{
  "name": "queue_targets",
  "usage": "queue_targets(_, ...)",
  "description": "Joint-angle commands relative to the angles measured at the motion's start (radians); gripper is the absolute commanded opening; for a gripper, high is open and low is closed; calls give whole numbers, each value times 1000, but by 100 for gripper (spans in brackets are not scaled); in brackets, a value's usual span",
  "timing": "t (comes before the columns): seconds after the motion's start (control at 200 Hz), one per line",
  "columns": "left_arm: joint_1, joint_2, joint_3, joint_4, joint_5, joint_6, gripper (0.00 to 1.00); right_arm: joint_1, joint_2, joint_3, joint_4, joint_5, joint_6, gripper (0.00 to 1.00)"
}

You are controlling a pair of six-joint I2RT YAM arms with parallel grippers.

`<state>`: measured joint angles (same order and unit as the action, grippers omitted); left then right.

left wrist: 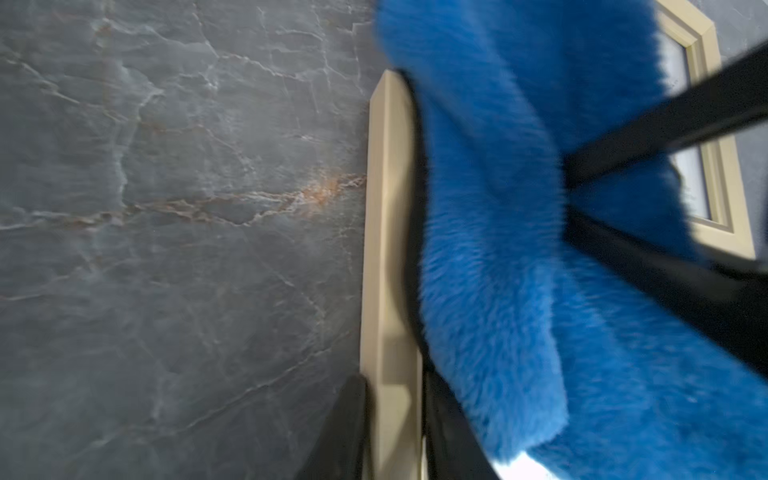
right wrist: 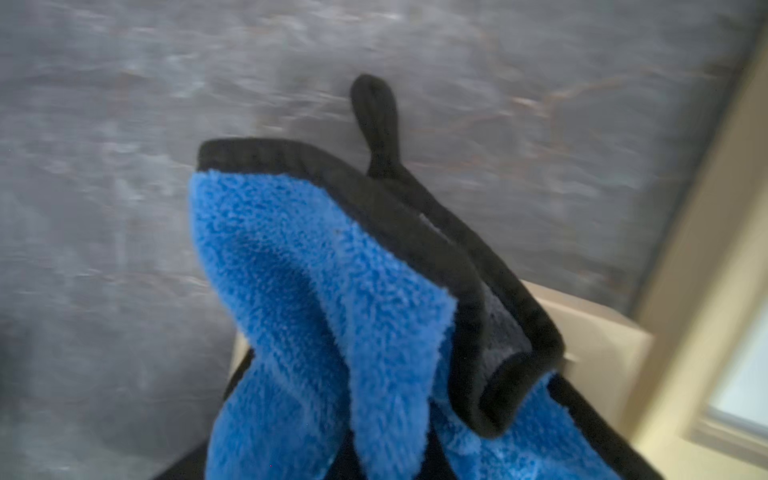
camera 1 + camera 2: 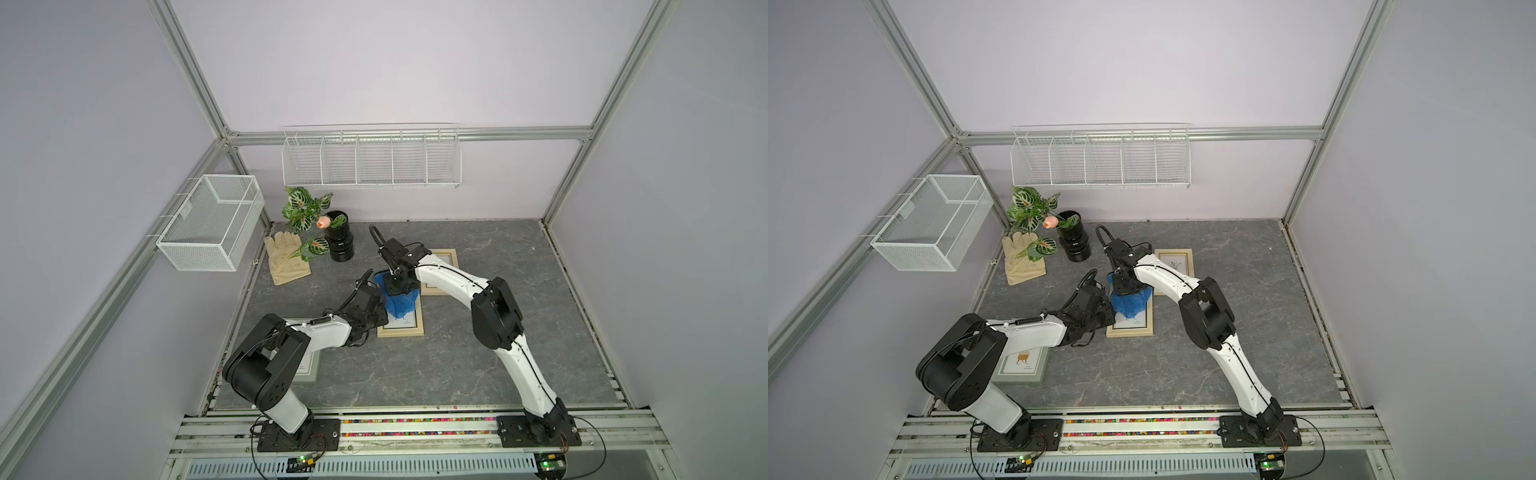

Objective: Wipe the picture frame with a cloth
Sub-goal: Wipe the dirt from the picture frame.

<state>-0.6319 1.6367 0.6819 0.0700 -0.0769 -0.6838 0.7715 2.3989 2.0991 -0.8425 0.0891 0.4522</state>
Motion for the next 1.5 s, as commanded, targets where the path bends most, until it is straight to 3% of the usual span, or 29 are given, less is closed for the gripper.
queue_targets(0.0,10,102,-69,-322,-75,-25,26,-39,2,-36,-44,9,8,7)
queue_targets(0.24,12,116,-48,-345,-96,-30,26,-89,-230,-390,54,80,-14,7)
queue_targets(0.545,12,141,-24,-348,-84,-28,27,18,-472,-788,143,6,68,7)
queue_targets(0.655,11,140,-24,-337,-71,-19,27,5,-459,-747,156,1,58,7)
queue_targets(0.92,11,141,-27,-326,-61,-33,27,-68,-255,-439,96,19,17,7)
queue_targets(1.254,12,156,-11,-342,-66,-85,28,27,-467,-792,203,-29,133,7)
queue_targets(1.499,3,111,-65,-281,-23,-137,28,55,-388,-699,291,-164,190,7)
